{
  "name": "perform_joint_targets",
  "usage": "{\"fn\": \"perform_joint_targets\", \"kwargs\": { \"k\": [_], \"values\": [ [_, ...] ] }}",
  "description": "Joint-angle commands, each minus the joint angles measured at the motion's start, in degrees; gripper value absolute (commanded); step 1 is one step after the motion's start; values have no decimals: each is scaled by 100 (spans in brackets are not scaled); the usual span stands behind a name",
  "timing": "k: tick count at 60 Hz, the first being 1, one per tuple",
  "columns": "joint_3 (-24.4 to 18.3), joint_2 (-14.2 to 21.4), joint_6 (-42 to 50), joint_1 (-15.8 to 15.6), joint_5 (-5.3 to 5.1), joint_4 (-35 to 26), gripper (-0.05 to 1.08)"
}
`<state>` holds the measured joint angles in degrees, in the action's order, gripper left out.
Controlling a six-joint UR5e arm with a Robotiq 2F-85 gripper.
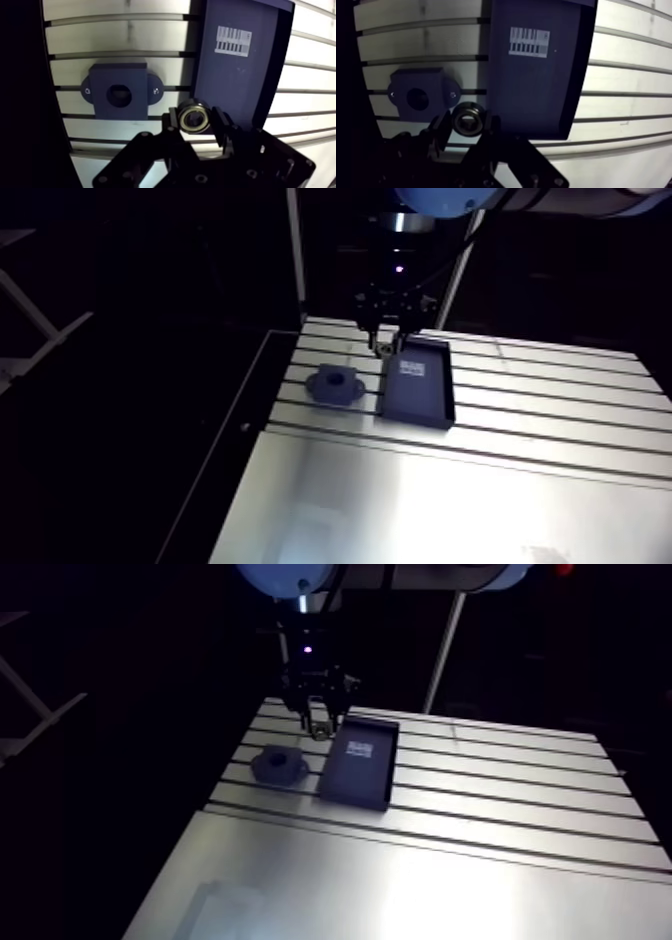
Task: Pick up the bearing and press it into the housing until flush.
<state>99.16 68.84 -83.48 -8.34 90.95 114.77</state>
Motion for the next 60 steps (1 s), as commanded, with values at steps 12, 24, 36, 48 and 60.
{"fn": "perform_joint_targets", "kwargs": {
  "k": [12,24,36,48,60],
  "values": [
    [-94,-174,363,-295,23,24,71],
    [-102,-183,424,-369,15,75,71],
    [-103,-278,425,-507,68,186,70],
    [-145,-349,571,-606,59,218,71],
    [-215,-427,582,-682,58,226,71]
  ]
}}
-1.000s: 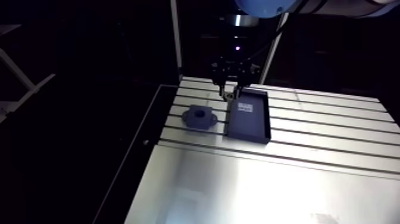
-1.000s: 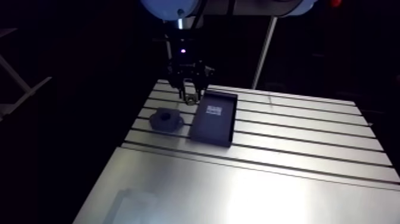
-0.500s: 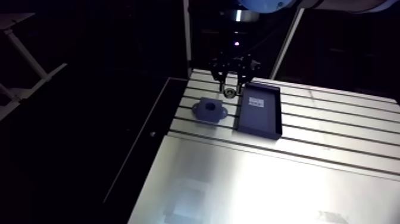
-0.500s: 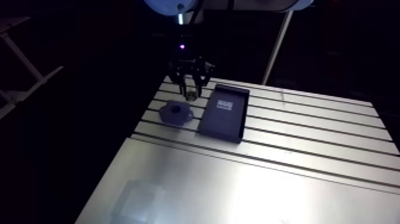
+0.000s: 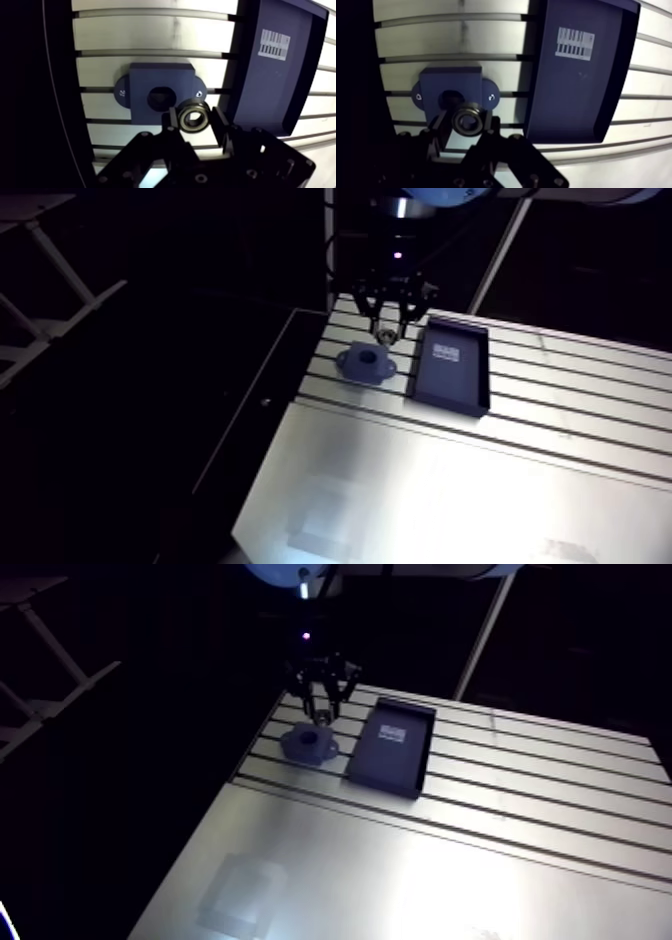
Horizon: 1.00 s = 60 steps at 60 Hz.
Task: Pick up the bearing and press it into the housing until flush.
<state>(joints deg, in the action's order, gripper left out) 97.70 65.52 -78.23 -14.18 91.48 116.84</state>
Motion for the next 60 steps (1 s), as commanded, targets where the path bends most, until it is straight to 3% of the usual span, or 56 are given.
{"fn": "perform_joint_targets", "kwargs": {
  "k": [1,60],
  "values": [
    [-69,-95,57,-98,5,20,71],
    [-133,-315,14,-233,6,160,71]
  ]
}}
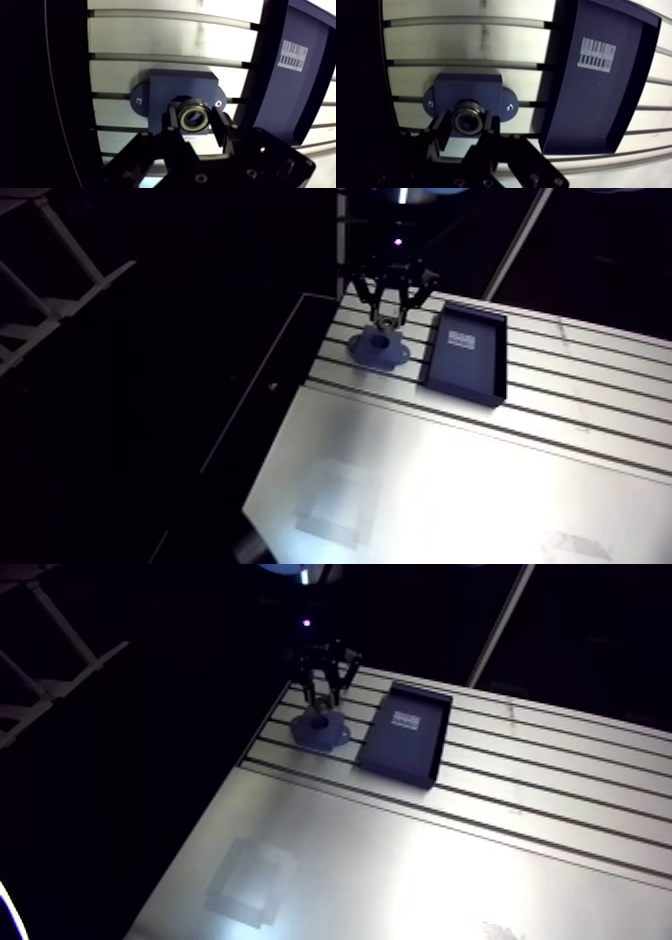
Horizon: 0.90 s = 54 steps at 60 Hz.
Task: Pick up the bearing and press it into the housing until flush.
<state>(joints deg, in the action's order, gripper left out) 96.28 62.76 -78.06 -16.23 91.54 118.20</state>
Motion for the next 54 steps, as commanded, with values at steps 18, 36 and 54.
{"fn": "perform_joint_targets", "kwargs": {
  "k": [18,36,54],
  "values": [
    [18,-124,-28,-38,0,32,71],
    [18,-181,-45,-38,0,56,71],
    [36,-181,-46,-47,0,112,71]
  ]
}}
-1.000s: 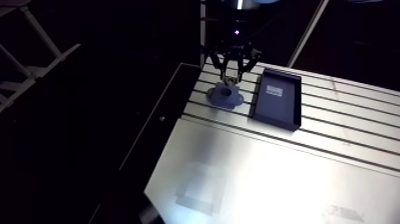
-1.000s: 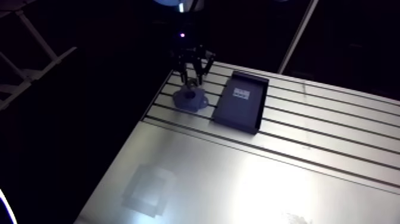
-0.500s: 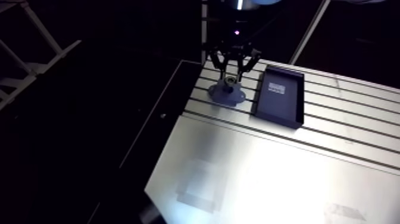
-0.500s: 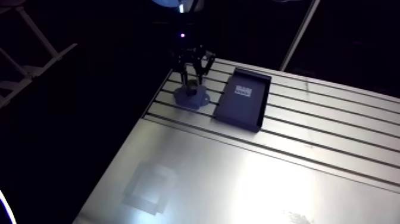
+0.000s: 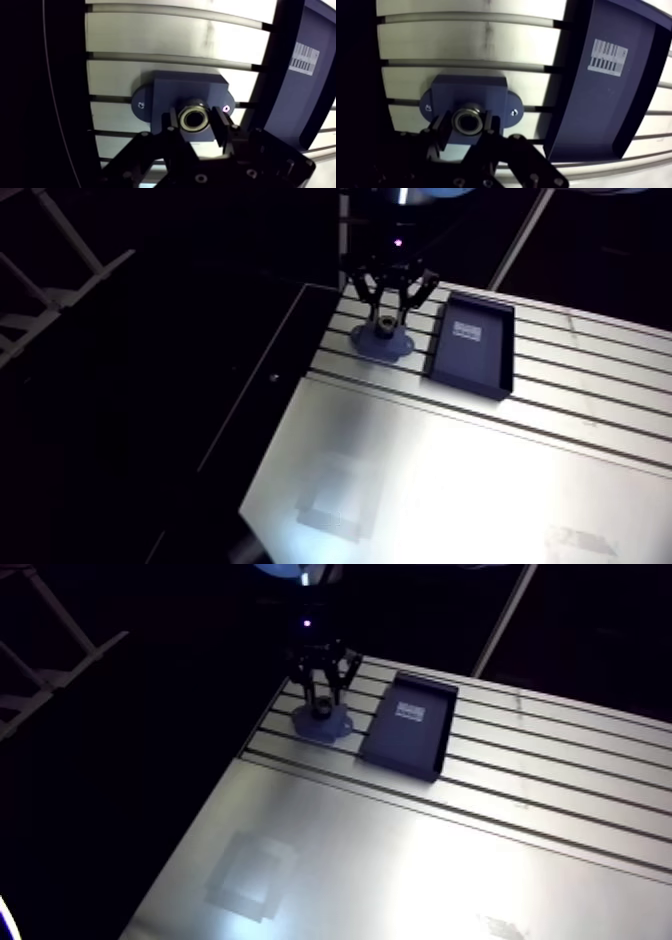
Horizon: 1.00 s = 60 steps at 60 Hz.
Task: Pick up the bearing and press it into the housing until flush.
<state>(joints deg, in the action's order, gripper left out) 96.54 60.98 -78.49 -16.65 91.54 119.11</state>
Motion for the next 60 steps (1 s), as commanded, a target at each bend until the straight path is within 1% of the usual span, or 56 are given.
{"fn": "perform_joint_targets", "kwargs": {
  "k": [1,60],
  "values": [
    [10,-4,-4,-5,0,21,71],
    [36,-13,-21,-76,0,21,71]
  ]
}}
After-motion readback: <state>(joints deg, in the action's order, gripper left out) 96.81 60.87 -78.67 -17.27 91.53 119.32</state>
